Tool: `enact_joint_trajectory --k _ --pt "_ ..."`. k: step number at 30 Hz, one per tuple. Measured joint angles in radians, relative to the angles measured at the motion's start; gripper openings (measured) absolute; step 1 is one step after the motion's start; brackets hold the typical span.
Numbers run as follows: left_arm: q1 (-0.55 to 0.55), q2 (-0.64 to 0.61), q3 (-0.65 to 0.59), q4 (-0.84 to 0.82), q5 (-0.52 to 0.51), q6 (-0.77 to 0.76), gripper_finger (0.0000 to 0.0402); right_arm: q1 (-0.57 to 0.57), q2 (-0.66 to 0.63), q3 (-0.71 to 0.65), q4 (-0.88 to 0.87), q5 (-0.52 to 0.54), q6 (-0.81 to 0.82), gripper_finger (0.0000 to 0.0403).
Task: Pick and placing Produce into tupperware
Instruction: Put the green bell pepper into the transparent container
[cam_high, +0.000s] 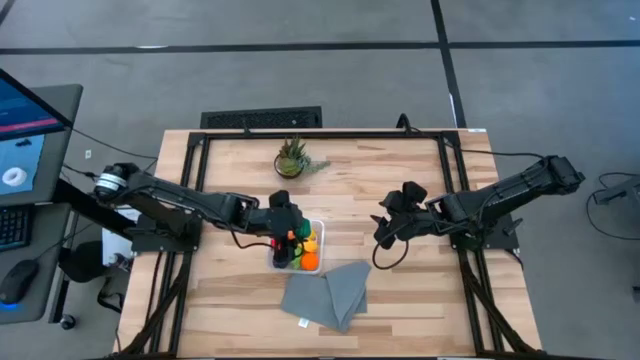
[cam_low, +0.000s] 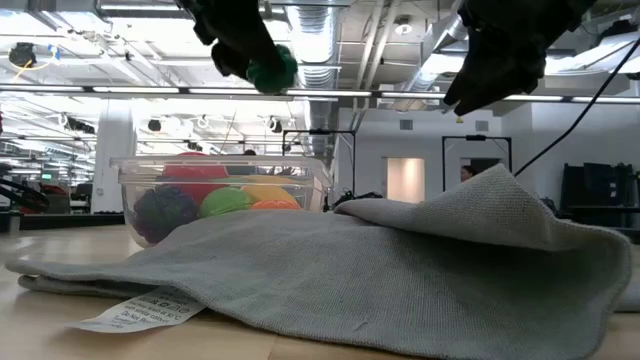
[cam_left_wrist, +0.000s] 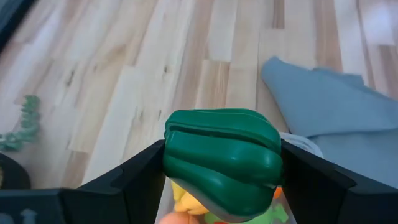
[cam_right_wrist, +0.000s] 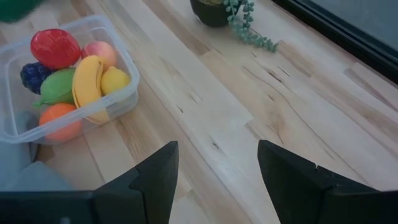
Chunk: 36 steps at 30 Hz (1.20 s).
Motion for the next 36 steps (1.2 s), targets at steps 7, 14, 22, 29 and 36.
enact_joint_trajectory --k 7,14,22,29,36 --pt "0.01 0.041 -0.002 0.004 0.042 0.044 0.0259 0.021 0.0 0.0 0.005 0.0 0.03 0.0245" --pt "0.044 0.076 -0.002 0.029 0.117 0.071 0.0259 0.053 0.0 0.0 0.006 0.001 0.056 0.0245" --pt "0.049 0.132 -0.002 0.053 0.174 0.097 0.0259 0.093 0.0 0.0 0.005 0.004 0.09 0.0245" --pt "0.053 0.159 0.0 0.072 0.194 0.13 0.0259 0.115 0.0 0.0 0.003 0.011 0.121 0.0245" --pt "0.084 0.187 -0.002 0.077 0.229 0.131 0.0259 0.12 0.0 0.0 0.003 0.016 0.123 0.0245"
